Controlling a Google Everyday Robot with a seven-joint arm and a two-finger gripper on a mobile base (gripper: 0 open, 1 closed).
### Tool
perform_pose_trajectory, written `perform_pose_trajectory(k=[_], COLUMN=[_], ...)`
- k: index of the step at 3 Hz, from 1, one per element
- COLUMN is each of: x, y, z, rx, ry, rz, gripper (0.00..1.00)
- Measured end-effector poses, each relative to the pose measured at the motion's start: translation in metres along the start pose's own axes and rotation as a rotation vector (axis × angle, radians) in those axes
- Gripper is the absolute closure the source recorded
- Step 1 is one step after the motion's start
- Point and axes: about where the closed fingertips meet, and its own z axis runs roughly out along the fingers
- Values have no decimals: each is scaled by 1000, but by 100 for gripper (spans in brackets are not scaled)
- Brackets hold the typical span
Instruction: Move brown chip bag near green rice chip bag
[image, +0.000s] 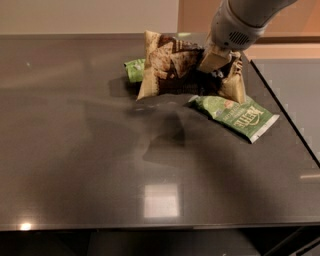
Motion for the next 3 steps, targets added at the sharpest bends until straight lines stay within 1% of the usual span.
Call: perform_pose_trajectory(k=[1,2,3], x=[-17,-28,-28], y=[-17,-24,-23], z=[16,29,30], rx=[9,5,3], ry=[-38,-65,-64], rz=[20,31,28], gripper=[82,59,36])
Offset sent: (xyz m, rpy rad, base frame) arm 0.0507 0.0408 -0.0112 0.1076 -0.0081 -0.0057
